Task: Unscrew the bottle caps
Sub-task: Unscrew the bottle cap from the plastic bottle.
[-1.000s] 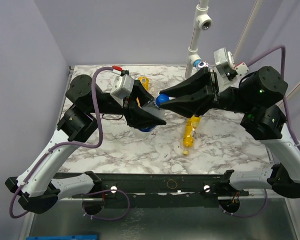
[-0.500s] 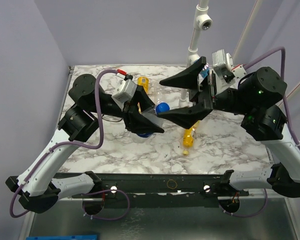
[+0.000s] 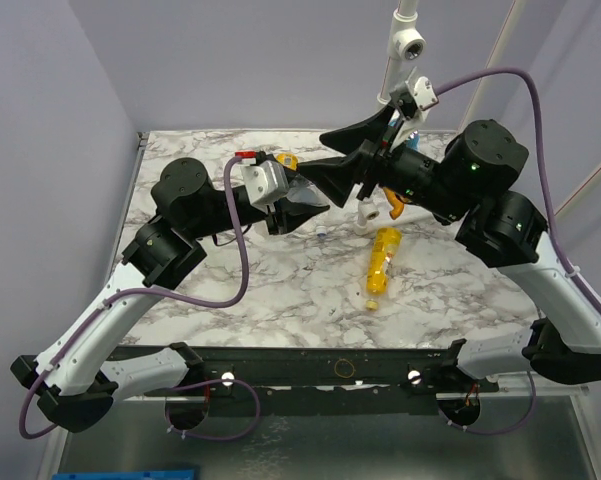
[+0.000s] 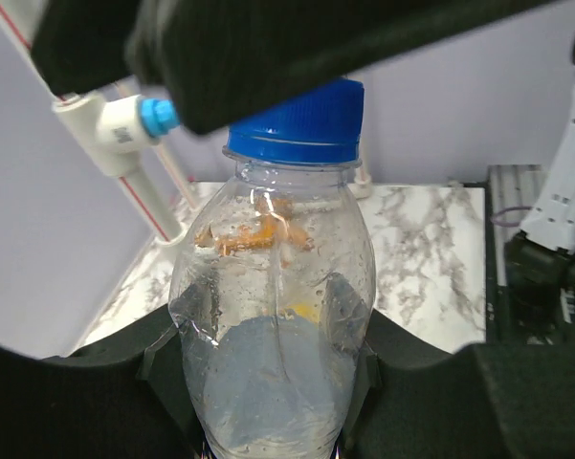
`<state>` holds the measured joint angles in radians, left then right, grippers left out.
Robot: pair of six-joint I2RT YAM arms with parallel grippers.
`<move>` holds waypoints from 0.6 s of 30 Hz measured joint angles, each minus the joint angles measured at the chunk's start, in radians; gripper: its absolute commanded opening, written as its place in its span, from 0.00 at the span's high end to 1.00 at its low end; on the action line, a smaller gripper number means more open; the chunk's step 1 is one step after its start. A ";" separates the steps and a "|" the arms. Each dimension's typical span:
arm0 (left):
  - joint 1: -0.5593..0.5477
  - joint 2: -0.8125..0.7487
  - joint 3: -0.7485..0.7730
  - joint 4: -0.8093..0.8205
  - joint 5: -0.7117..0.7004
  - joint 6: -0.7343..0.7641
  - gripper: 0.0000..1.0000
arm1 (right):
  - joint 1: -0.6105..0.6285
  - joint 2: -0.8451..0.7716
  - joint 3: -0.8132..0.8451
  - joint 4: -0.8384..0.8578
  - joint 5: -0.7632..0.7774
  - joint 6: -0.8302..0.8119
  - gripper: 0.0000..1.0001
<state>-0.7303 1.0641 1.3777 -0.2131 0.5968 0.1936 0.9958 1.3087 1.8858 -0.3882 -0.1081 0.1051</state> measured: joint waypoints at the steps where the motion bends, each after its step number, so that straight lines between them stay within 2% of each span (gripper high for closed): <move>1: 0.000 0.000 0.000 0.004 -0.025 0.008 1.00 | 0.000 0.006 0.000 -0.007 0.016 0.005 0.36; 5: 0.000 0.000 -0.005 0.031 -0.089 0.023 1.00 | 0.000 0.024 0.001 -0.025 0.089 0.027 0.50; 13: 0.000 0.000 -0.027 0.054 -0.153 0.023 1.00 | 0.003 0.021 -0.006 -0.017 0.131 0.063 0.94; 18: 0.000 0.001 -0.027 0.058 -0.157 -0.012 1.00 | 0.003 0.011 -0.022 -0.002 0.129 0.064 0.97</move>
<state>-0.7307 1.0653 1.3506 -0.1551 0.4400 0.1814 0.9989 1.3197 1.8641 -0.3901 0.0208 0.1692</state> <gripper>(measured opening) 0.452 0.309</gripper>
